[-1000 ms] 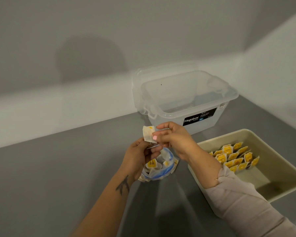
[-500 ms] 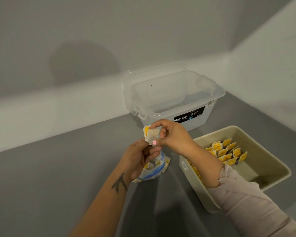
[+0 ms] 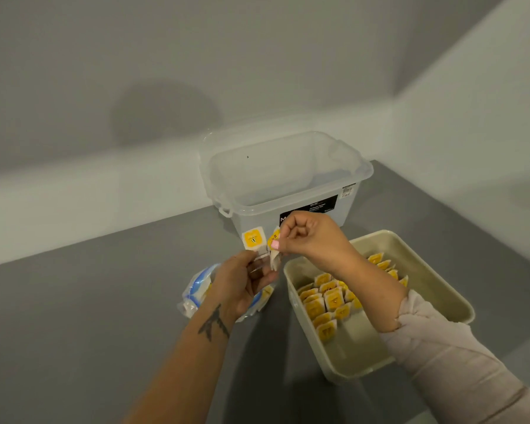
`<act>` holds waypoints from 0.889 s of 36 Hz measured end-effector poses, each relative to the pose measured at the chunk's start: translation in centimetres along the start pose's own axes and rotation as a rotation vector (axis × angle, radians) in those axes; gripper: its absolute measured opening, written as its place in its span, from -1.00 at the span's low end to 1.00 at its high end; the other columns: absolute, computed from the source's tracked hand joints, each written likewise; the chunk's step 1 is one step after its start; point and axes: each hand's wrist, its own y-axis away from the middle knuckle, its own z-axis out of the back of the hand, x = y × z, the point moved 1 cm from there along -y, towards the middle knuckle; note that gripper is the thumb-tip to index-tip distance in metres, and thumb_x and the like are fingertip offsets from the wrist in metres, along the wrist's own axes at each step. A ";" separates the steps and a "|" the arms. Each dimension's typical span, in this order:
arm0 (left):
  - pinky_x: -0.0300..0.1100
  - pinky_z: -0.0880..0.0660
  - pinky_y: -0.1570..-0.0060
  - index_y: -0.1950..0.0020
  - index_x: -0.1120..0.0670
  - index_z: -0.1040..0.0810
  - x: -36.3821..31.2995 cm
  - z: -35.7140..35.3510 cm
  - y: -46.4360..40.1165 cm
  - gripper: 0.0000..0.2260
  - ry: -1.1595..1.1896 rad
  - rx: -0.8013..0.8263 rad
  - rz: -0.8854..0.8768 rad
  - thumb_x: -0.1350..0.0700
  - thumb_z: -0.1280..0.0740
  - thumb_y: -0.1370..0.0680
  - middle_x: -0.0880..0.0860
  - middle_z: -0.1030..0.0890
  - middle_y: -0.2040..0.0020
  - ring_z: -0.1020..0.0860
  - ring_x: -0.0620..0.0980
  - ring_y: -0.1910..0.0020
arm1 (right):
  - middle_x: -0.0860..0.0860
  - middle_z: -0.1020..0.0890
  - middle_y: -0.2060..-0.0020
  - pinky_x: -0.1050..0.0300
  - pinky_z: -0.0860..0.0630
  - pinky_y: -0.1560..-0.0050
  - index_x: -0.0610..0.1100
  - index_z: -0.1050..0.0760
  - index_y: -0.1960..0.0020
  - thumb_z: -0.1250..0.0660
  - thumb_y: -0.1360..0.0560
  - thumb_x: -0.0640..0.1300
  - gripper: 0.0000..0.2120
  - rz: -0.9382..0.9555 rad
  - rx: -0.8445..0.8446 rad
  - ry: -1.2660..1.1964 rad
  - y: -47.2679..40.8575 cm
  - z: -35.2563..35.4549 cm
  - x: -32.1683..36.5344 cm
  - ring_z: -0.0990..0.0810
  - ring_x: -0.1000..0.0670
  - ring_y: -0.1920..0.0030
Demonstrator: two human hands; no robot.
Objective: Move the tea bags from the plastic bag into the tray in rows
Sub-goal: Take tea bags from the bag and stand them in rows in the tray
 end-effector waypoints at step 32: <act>-0.02 -0.58 -0.02 -0.15 0.14 -0.56 7.0 -6.1 1.2 -0.71 -0.428 -0.064 -0.392 0.23 -0.45 -0.44 0.11 -0.67 -0.01 -0.65 0.07 -0.02 | -0.07 -0.70 0.16 0.14 -0.60 0.11 -0.07 -0.56 0.04 -0.44 -0.46 -0.14 -0.89 -0.237 0.101 0.203 2.8 9.4 -3.4 -0.68 -0.03 0.23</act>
